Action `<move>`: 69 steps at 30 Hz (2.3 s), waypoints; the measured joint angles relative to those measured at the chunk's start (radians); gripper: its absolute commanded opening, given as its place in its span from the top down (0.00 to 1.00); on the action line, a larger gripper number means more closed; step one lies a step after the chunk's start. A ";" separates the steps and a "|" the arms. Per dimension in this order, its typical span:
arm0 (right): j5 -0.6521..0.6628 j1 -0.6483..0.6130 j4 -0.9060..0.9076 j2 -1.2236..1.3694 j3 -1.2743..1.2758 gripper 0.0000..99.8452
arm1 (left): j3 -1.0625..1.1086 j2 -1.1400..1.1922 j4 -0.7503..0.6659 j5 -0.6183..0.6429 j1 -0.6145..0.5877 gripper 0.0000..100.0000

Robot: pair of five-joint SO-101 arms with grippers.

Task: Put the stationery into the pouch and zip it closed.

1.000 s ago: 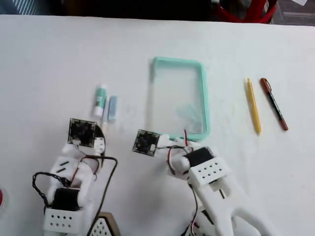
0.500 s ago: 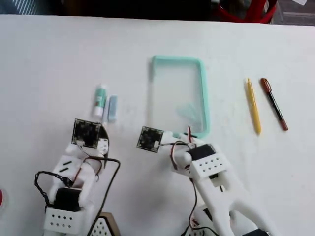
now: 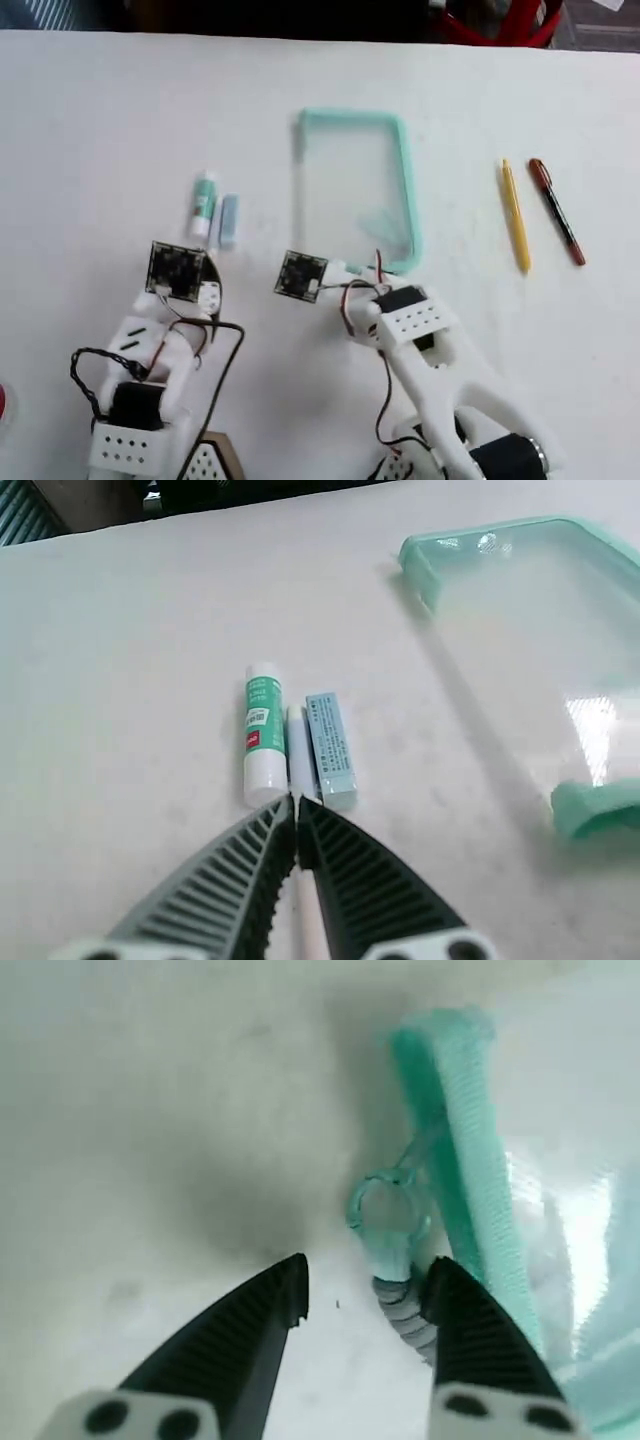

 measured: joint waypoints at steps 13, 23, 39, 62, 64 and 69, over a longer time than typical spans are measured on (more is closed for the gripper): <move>0.000 0.002 0.000 0.009 -0.011 0.76 | 0.000 0.000 0.000 0.000 0.000 0.97; 0.080 0.003 0.015 0.011 -0.009 0.95 | 0.000 0.000 0.000 0.000 0.002 0.97; 0.061 0.003 0.032 -0.021 -0.018 0.98 | 0.000 0.000 0.000 0.000 0.002 0.97; -0.288 0.003 0.647 -0.738 -0.508 0.98 | -0.195 -0.002 0.120 -0.092 0.359 0.69; -0.290 0.003 0.698 -0.727 -0.580 0.98 | -0.199 -0.005 0.112 -0.175 0.410 0.69; -0.290 0.000 0.821 -0.569 -0.707 0.98 | -0.193 0.000 0.021 -0.416 0.428 0.69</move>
